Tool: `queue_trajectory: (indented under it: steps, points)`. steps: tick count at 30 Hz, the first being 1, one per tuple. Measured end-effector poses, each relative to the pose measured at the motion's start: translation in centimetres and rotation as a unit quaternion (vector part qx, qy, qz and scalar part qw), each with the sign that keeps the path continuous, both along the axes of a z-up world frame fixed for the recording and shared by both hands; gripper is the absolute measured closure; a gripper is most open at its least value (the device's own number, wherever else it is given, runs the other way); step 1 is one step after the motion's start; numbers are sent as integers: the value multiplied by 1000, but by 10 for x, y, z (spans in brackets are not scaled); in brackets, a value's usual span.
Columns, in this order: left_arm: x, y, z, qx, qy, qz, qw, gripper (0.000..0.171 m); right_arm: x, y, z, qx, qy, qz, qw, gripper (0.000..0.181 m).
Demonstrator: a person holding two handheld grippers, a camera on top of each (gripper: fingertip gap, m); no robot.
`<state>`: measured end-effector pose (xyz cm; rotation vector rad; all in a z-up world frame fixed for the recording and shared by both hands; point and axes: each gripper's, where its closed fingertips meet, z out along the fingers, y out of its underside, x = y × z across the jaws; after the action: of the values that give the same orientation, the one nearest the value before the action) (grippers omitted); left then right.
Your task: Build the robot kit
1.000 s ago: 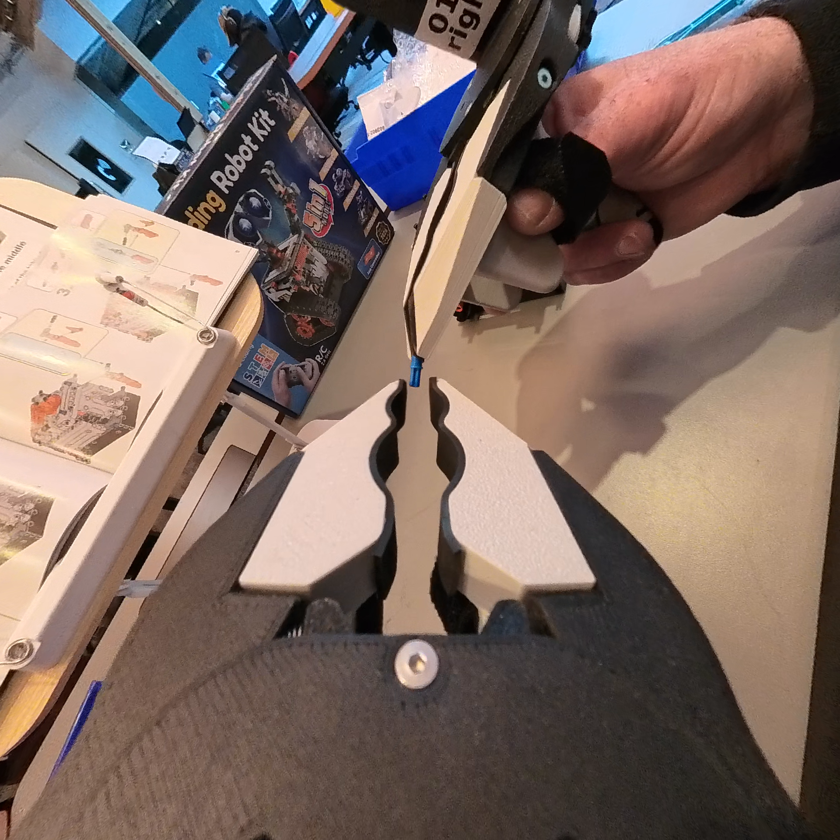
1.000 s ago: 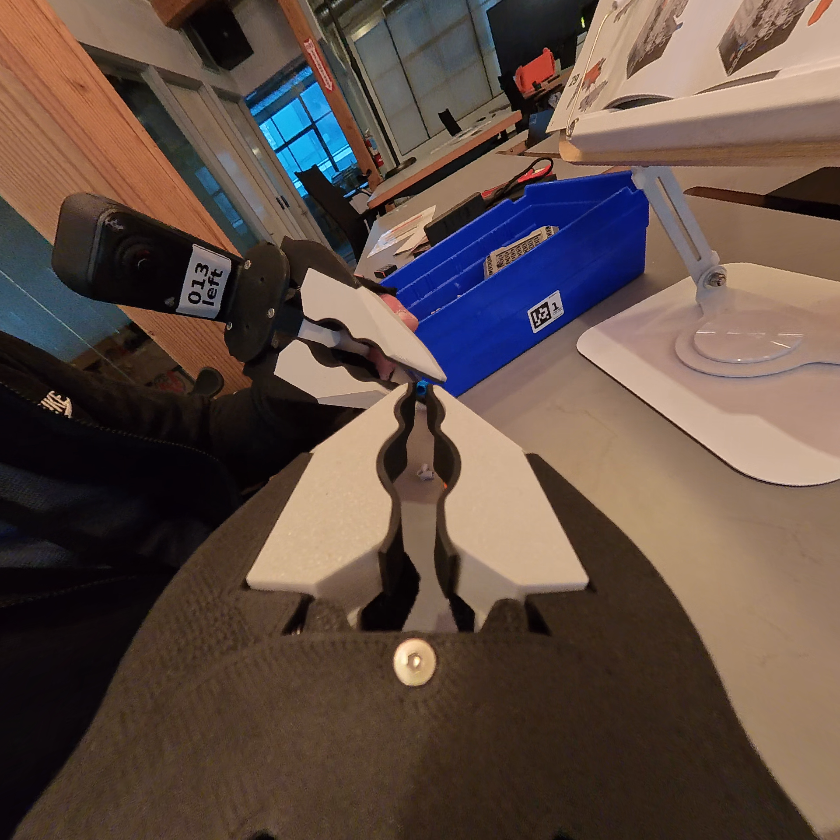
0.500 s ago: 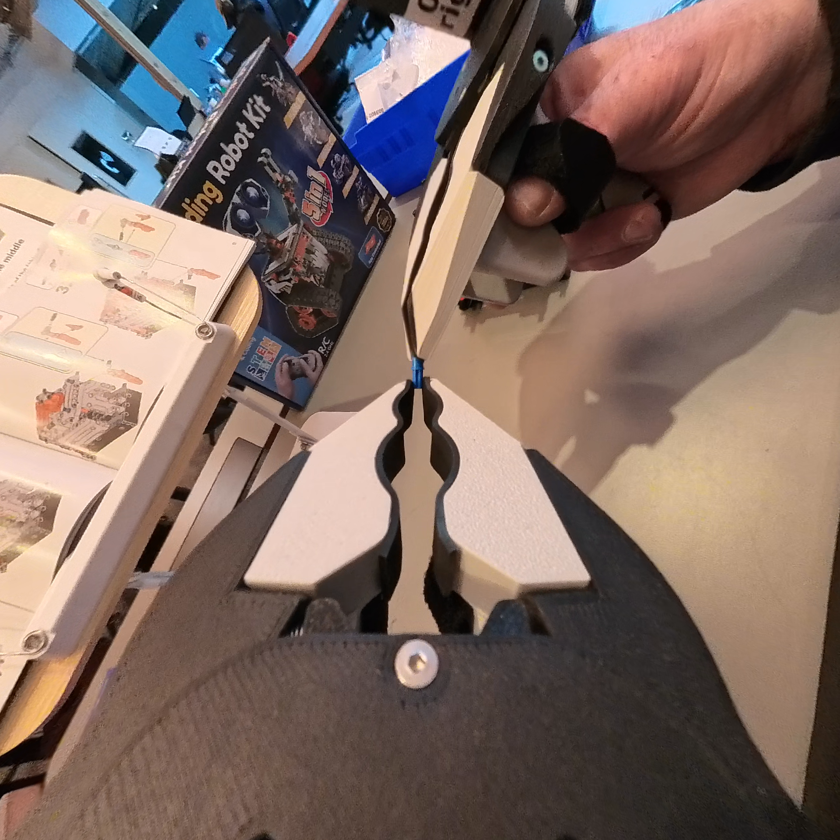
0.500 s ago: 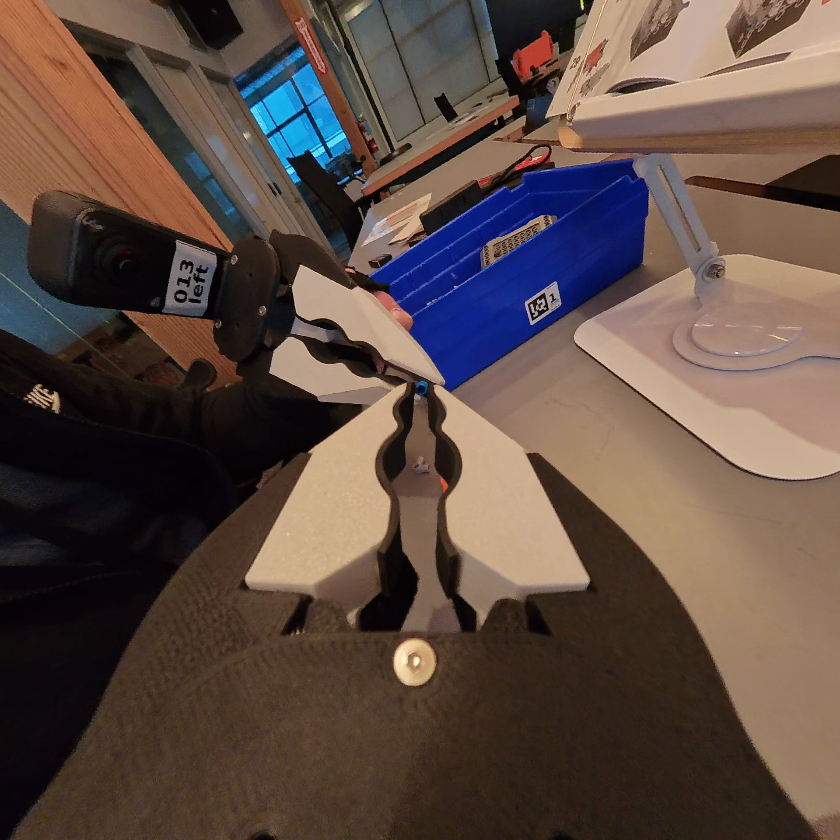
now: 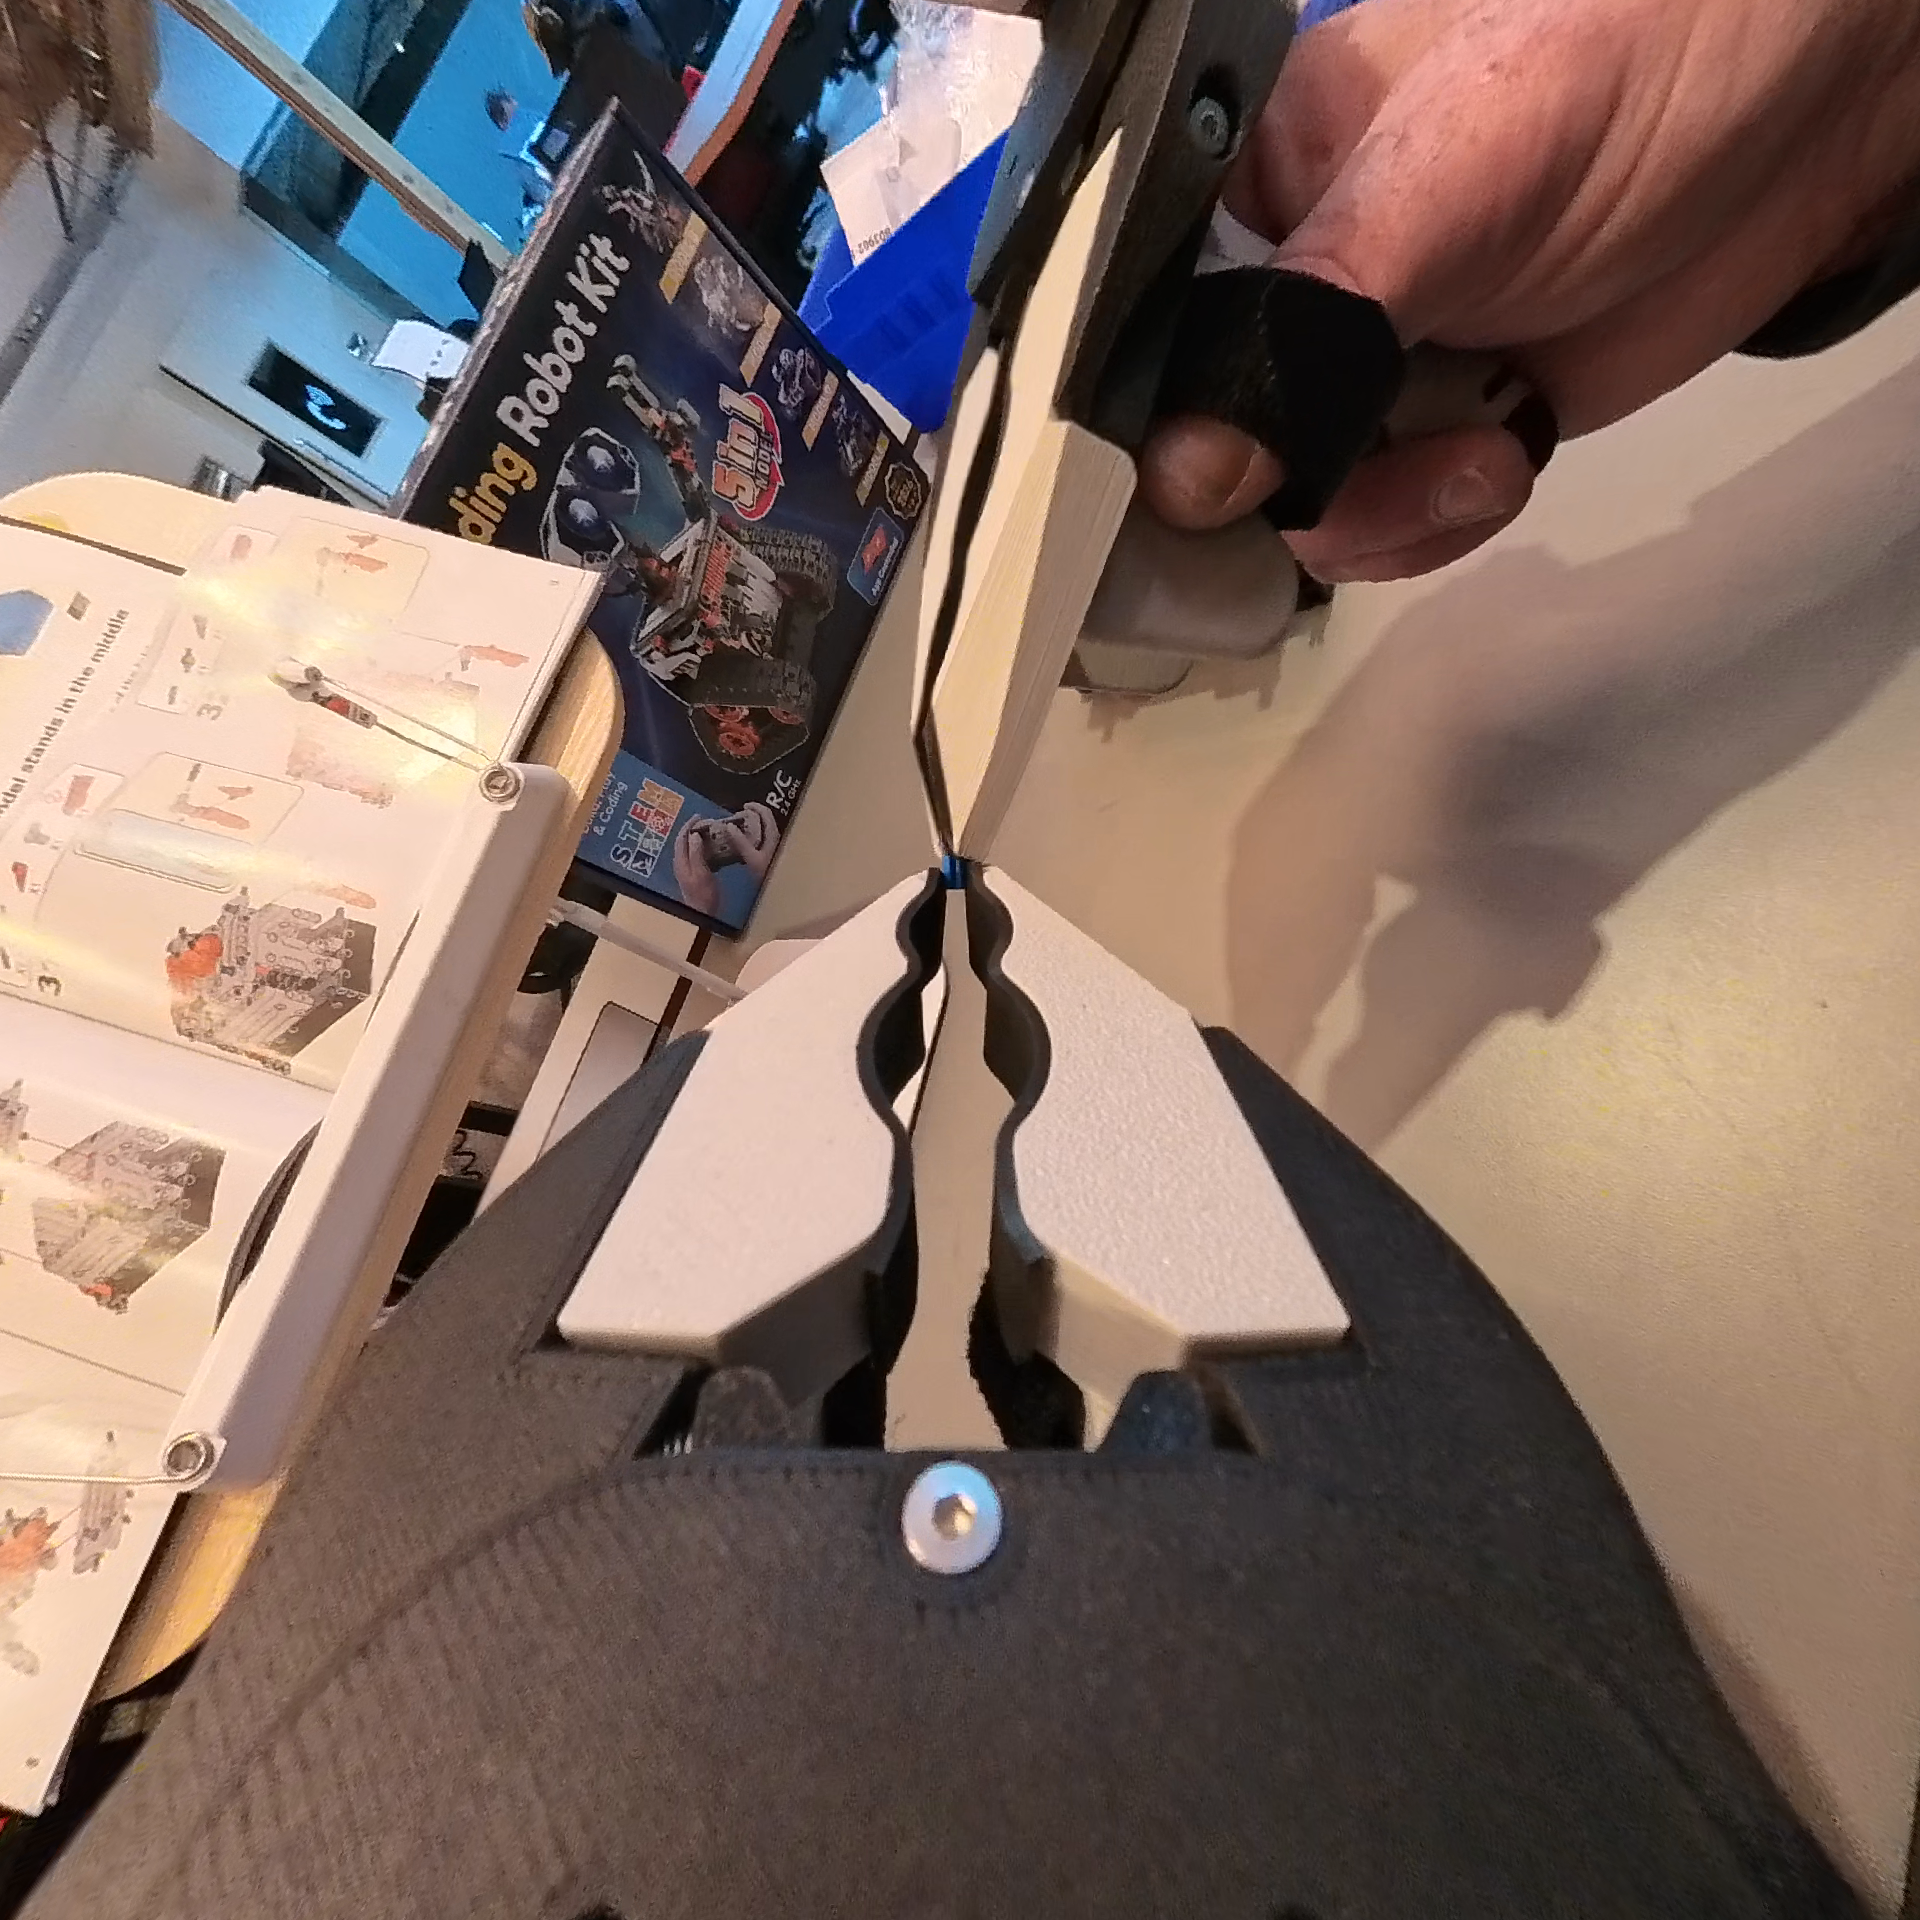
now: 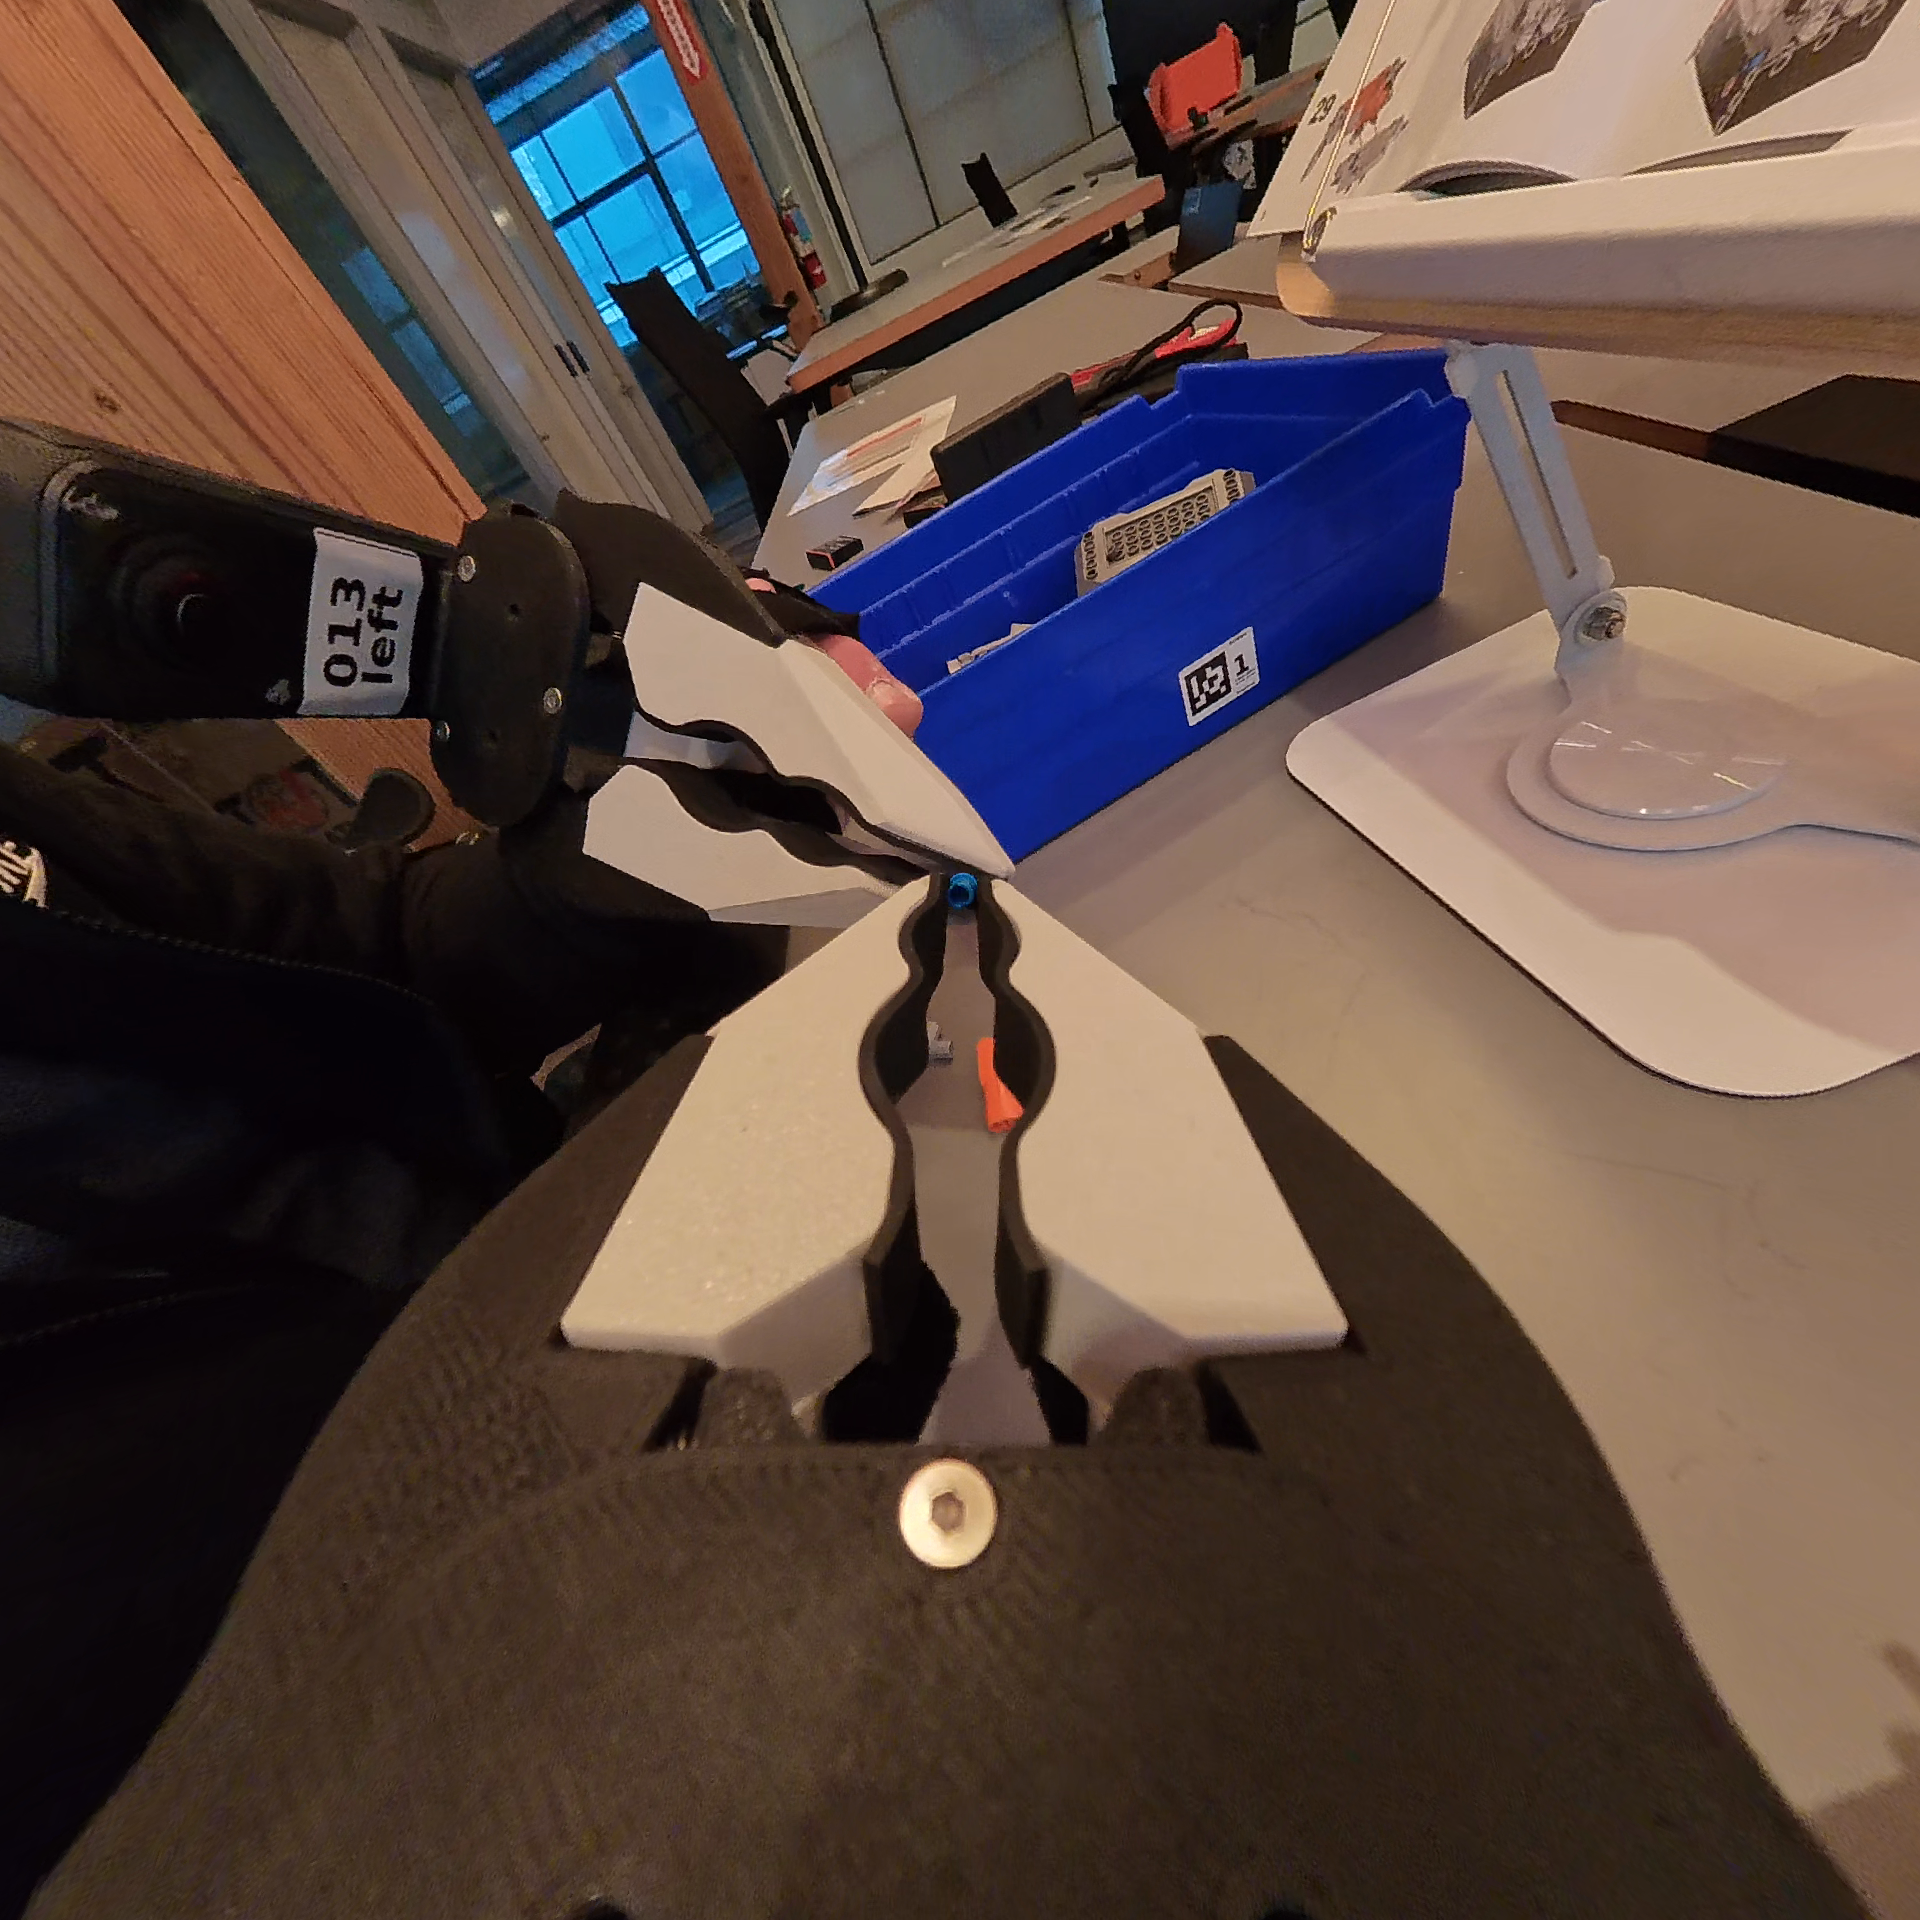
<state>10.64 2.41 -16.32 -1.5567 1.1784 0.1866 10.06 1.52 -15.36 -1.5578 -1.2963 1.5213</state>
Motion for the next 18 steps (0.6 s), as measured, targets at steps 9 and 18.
queue_trajectory:
  steps: [9,18]
  points:
    - [-1,0,8,-1,-37,-5,999,166,5,6,11,-39,36,2,999,179]
    - [-4,-3,9,-17,-50,-2,999,161,7,5,15,-59,54,17,997,179]
